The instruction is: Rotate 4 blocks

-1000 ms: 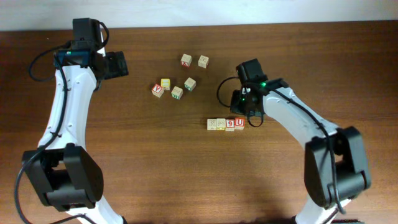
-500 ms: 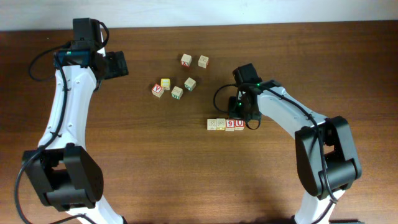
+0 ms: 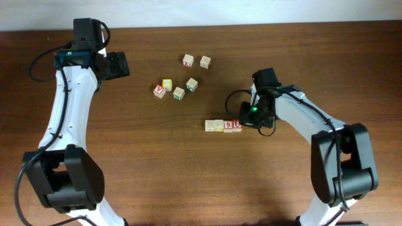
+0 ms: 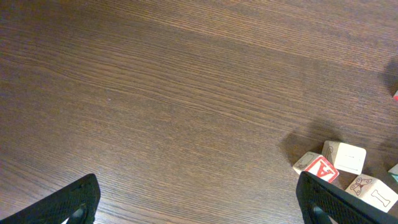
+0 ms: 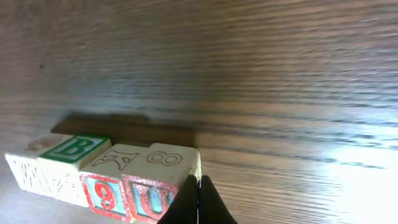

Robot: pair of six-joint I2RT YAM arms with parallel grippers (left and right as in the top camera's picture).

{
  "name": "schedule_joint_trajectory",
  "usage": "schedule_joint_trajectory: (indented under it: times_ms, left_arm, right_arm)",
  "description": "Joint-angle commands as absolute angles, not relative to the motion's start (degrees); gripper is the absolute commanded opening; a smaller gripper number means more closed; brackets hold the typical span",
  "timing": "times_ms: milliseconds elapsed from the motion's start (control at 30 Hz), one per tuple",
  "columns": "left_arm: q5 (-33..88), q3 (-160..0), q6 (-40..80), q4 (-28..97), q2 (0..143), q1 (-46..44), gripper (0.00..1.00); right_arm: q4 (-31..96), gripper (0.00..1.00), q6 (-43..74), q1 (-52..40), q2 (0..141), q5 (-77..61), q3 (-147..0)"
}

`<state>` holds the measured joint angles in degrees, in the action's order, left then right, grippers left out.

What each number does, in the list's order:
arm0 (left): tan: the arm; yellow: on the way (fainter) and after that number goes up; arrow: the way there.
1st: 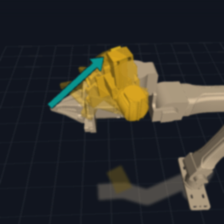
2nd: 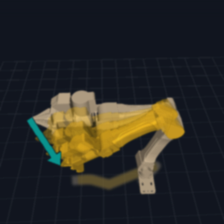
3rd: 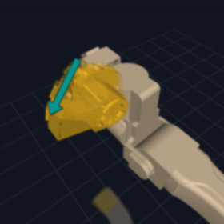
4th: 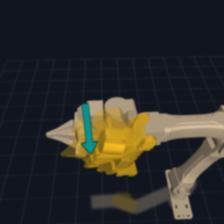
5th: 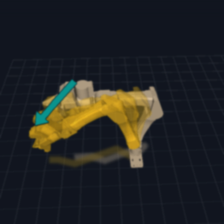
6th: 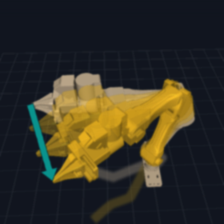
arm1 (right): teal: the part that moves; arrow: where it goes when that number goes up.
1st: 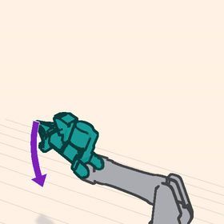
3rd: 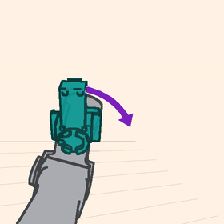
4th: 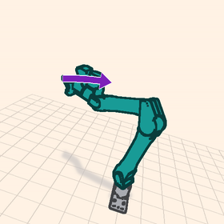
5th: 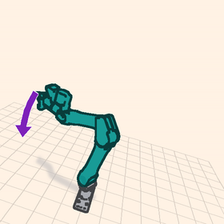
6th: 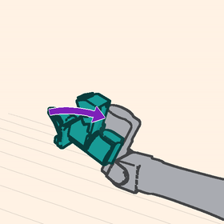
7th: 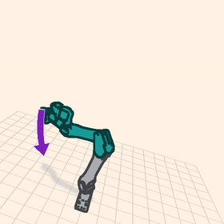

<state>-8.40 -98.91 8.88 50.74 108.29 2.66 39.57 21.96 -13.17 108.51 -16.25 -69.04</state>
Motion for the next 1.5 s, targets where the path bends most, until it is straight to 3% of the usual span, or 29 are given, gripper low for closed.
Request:
schedule_joint_trajectory:
  times_ms: [0, 100, 167, 333, 533, 1133, 1233, 1467]
  left_arm:
    - [-8.23, -99.57, 9.61, 50.63, 108.22, 2.79, 0.99]
    - [-8.23, -99.57, 9.61, 50.63, 108.22, 2.79, 0.99]
    - [-8.23, -99.57, 9.61, 50.65, 108.22, 2.79, 0.99]
    - [-3.11, -99.57, 9.63, 50.61, 108.22, 2.79, 0.99]
    - [-0.12, -99.57, 9.61, 48.25, 108.22, 2.68, 0.99]
    - [-0.12, -99.57, 9.61, 48.45, 108.22, 2.68, 0.99]
    - [0.51, -99.57, 9.61, 48.47, 108.22, 2.68, 0.99]
    - [0.93, -99.53, 9.61, 48.42, 108.44, 2.61, 0.99]
  right_arm:
    - [39.18, 0.04, 21.19, -13.50, 109.08, -17.39, -68.66]
    - [41.60, 0.04, 19.66, -11.03, 108.95, -17.89, -69.82]
    - [42.76, 0.04, 12.23, -5.91, 108.25, -23.73, -72.79]
    - [33.54, 0.04, 17.08, -14.33, 109.06, -18.52, -73.25]
    - [34.02, 0.04, 18.35, -18.09, 110.06, -12.56, -72.53]
    - [35.75, 0.04, 18.94, -19.05, 109.97, -12.82, -72.69]
    - [45.15, 0.04, 23.49, -13.41, 108.66, -12.62, -75.72]
    - [44.34, 0.04, 23.90, -17.72, 109.45, -12.86, -71.02]
